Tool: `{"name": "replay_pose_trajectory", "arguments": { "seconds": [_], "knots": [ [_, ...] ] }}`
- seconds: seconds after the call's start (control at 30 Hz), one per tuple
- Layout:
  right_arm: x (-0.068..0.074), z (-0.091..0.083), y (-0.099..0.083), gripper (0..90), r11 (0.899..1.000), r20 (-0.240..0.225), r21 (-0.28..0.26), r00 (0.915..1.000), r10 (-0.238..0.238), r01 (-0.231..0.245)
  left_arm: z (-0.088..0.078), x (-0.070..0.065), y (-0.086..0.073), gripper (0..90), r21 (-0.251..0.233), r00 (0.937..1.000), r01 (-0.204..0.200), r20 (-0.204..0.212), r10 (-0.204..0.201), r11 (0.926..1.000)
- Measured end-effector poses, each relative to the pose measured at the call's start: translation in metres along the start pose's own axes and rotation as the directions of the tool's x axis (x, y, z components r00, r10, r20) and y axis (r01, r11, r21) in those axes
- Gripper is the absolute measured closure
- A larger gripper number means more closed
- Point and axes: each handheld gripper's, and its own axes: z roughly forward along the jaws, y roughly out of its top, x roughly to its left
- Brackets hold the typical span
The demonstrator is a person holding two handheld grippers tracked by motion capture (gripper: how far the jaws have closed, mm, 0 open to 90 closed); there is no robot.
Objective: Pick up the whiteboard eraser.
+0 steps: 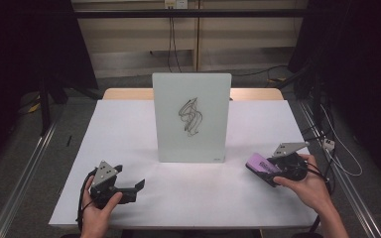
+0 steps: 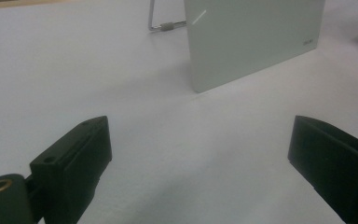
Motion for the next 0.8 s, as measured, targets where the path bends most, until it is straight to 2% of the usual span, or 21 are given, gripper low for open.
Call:
{"name": "replay_pose_trajectory", "arguments": {
  "seconds": [0.13,0.17,0.37,0.7,0.8],
  "knots": [
    [0.000,0.001,-0.001,40.8,1.000,-0.009,-0.021,0.9998,0.019,-0.020,0.000,0.000,0.000,6.1,0.000,1.0000,-0.004,0.003,0.004,1.0000],
    [0.001,0.003,-0.002,40.7,0.999,-0.036,-0.036,0.9989,0.029,-0.030,0.000,0.000,0.000,6.1,-0.002,1.0000,-0.001,0.003,0.001,1.0000],
    [0.005,0.006,0.000,40.7,0.996,-0.042,-0.073,0.9981,0.044,-0.047,-0.001,0.000,0.000,6.1,-0.003,1.0000,0.001,0.004,-0.001,1.0000],
    [0.012,0.009,0.006,40.8,0.987,0.013,-0.155,0.9983,0.056,-0.054,-0.001,0.002,-0.001,6.0,0.000,1.0000,0.005,0.003,-0.005,1.0000],
    [0.014,0.008,0.008,40.8,0.981,0.008,-0.187,0.9987,0.051,-0.049,-0.001,0.003,-0.001,6.0,0.002,1.0000,0.006,0.002,-0.006,1.0000]
  ]
}}
